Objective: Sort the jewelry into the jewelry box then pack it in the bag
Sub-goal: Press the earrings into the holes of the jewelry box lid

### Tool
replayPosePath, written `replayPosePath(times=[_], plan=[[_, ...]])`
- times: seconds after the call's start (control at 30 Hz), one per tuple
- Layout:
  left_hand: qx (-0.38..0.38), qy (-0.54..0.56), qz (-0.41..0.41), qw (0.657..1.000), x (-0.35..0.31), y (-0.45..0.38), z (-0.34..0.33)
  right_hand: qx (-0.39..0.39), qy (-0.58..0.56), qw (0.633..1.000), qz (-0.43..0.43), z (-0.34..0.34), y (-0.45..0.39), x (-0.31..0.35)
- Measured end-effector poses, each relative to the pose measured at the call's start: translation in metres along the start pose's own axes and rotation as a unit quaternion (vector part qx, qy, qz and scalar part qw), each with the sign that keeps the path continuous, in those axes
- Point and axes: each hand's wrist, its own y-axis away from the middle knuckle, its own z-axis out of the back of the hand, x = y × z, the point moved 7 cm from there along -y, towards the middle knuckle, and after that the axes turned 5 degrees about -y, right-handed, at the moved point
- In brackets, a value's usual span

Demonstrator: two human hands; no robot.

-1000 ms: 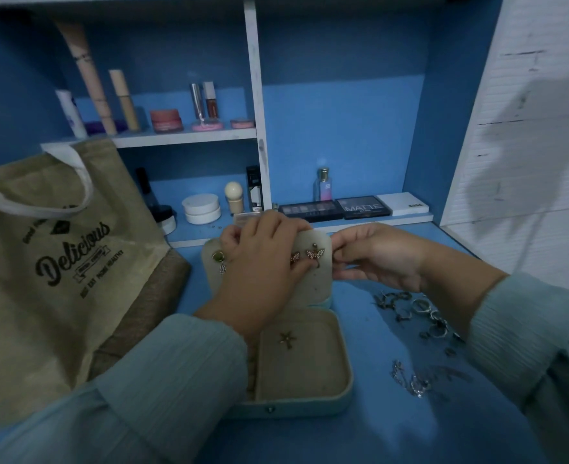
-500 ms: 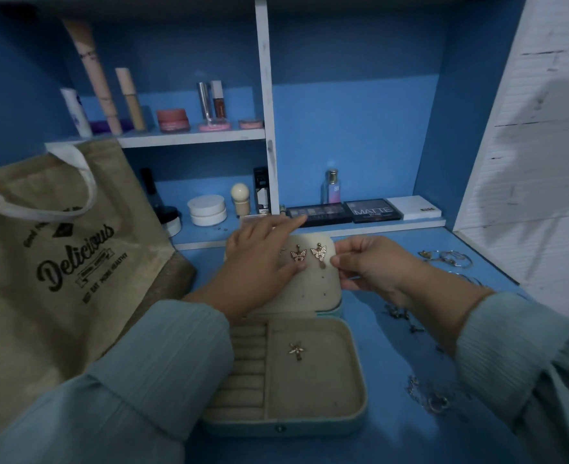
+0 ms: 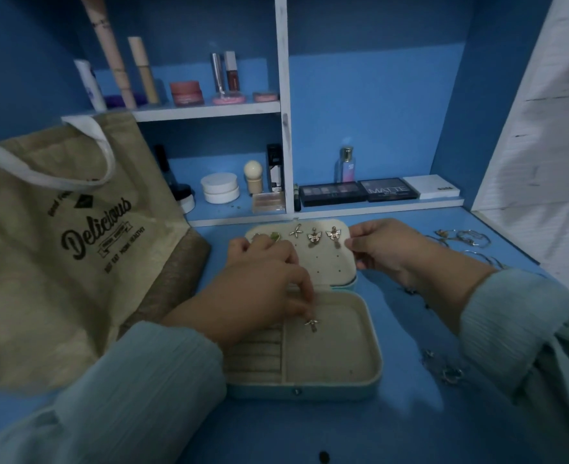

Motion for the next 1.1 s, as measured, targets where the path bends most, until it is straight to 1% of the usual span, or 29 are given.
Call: replayPosePath(times=[0.1, 0.2, 0.3, 0.47, 0.6, 0.83, 0.97, 1.1], plan=[[0.025, -0.05, -0.023, 0.998, -0.012, 0.002, 0.0, 0.001, -0.009, 1.0, 0.003, 0.0, 0.0, -0.002], [0.046, -0.071, -0.026, 0.996, -0.019, 0.003, -0.001, 0.005, -0.018, 1.0, 0.006, 0.001, 0.001, -0.001], [0.054, -0.081, -0.024, 0.995, -0.022, 0.002, -0.002, 0.011, -0.025, 1.0, 0.008, 0.002, 0.003, 0.001], [0.091, -0.077, -0.008, 0.993, -0.02, -0.002, -0.009, 0.021, -0.033, 0.999, 0.021, 0.001, 0.008, 0.004], [0.092, -0.068, -0.006, 0.993, -0.02, -0.001, -0.009, 0.03, -0.043, 0.998, 0.026, 0.001, 0.014, 0.009], [0.044, -0.035, 0.041, 0.998, -0.013, 0.008, -0.009, 0.031, -0.029, 0.999, 0.032, 0.002, 0.02, 0.016], [-0.033, 0.019, 0.089, 0.995, -0.005, 0.014, -0.002, 0.031, -0.016, 0.999, 0.032, 0.004, 0.024, 0.018], [-0.115, 0.065, 0.144, 0.981, 0.008, 0.023, 0.01, 0.041, 0.005, 0.998, 0.038, 0.004, 0.029, 0.022]])
